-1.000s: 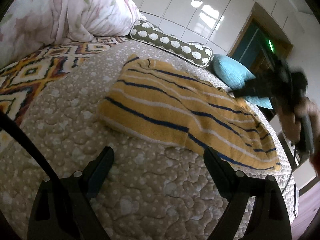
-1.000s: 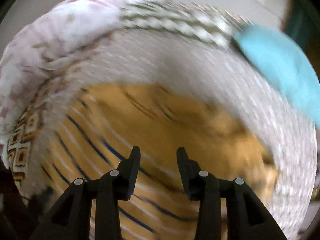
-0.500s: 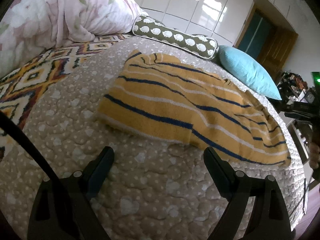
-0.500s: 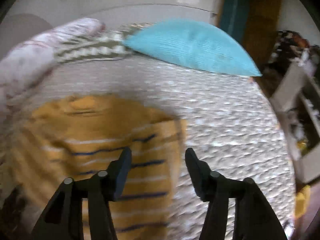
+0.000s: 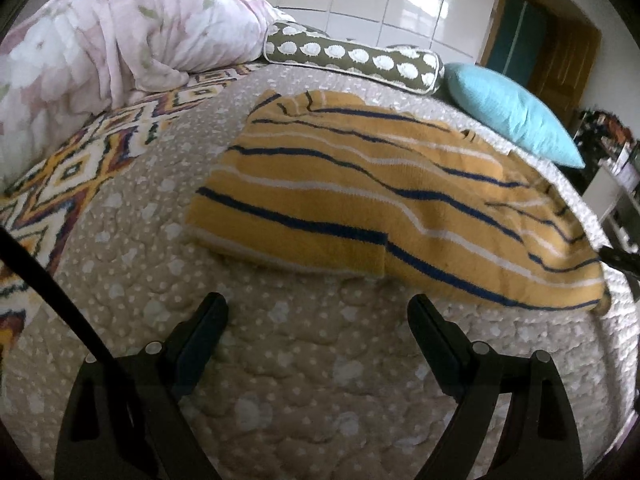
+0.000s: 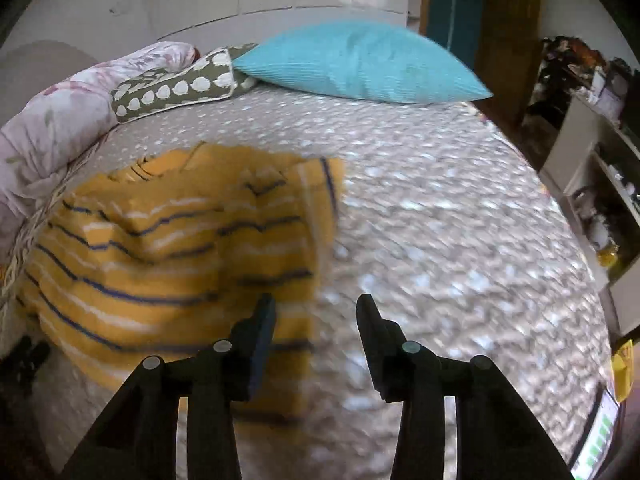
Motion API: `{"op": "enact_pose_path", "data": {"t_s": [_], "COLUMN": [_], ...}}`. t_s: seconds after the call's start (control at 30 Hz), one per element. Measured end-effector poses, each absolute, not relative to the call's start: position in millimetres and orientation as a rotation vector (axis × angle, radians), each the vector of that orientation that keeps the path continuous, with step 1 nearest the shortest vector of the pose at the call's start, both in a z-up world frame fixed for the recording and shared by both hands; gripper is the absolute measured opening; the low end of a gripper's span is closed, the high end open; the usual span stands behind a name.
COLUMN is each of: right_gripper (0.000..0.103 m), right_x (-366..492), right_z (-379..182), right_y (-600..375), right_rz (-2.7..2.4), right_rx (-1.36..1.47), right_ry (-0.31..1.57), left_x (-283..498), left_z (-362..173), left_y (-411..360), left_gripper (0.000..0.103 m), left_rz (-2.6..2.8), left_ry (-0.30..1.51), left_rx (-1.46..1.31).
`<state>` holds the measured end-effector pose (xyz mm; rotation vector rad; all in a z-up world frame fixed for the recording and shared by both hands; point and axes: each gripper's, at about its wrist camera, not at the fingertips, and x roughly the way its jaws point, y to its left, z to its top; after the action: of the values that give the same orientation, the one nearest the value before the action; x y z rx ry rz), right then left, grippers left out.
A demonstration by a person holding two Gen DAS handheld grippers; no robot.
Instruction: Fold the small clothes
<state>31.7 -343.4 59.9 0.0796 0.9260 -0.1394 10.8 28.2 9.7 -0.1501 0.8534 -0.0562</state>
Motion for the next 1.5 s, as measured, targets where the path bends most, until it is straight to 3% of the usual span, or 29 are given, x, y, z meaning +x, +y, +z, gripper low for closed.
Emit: {"op": "enact_pose_path", "data": {"t_s": [0.33,0.6,1.5], "right_gripper": [0.048,0.062,0.068], "right_x": [-52,-64,-69], "right_z": [22,17,11], "right_y": [-380,-369,-359], "right_rz": [-0.219,-0.198,-0.222], "right_rx": [0.219,0.164,0.11], "right_ry": [0.832,0.797,0.792], "left_x": [16,16,14], "left_z": [7,6,7], "left_y": [14,11,10], "left_gripper": [0.093,0.094,0.097], "left_rz": [-0.003,0.017,0.031], "left_ry": [0.895,0.9,0.892], "left_rx": [-0.046,-0.022,-0.022]}}
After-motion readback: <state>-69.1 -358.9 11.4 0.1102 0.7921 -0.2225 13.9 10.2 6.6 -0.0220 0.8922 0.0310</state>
